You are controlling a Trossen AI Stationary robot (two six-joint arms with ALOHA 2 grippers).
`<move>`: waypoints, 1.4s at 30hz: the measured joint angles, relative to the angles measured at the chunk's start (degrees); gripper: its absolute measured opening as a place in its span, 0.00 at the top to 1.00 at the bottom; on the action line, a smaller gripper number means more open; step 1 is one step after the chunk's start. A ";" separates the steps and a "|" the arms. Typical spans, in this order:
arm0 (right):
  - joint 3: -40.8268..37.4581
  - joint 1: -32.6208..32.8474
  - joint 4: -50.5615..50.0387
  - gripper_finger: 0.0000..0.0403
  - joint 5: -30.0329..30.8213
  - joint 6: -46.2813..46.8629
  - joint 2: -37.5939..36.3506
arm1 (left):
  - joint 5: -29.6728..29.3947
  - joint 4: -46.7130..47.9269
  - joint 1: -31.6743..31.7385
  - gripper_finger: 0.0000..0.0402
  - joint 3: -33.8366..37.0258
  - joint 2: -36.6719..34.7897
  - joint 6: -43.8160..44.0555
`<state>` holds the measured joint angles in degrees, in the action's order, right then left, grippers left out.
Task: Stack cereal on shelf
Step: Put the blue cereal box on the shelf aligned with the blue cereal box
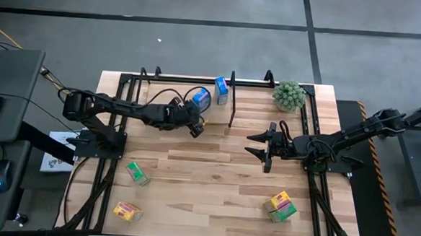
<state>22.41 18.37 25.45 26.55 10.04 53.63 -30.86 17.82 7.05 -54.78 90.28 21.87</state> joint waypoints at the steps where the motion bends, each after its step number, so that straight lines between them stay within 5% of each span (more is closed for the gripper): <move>1: 0.00 0.01 0.00 0.50 0.00 0.01 0.00 | -0.19 -0.21 -0.11 1.00 0.01 0.00 -0.69; 16: 0.00 0.01 -2.68 0.50 0.20 0.02 0.00 | 0.58 -2.99 -4.43 1.00 0.31 0.00 -9.10; 29: 0.00 0.01 -2.86 0.50 2.90 0.00 0.00 | 3.27 -30.69 -7.04 1.00 14.40 -2.11 -13.15; 37: 0.00 0.00 -3.00 0.50 3.41 0.13 0.00 | -6.82 -37.06 -4.78 1.00 19.39 -2.36 -11.54; 42: 0.00 -0.02 -3.00 0.50 4.92 0.09 0.00 | -6.46 -38.05 -1.98 1.00 19.55 -2.36 -11.03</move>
<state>22.41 18.35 22.45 31.47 10.14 53.63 -37.32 -20.23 5.07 -35.22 87.92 10.84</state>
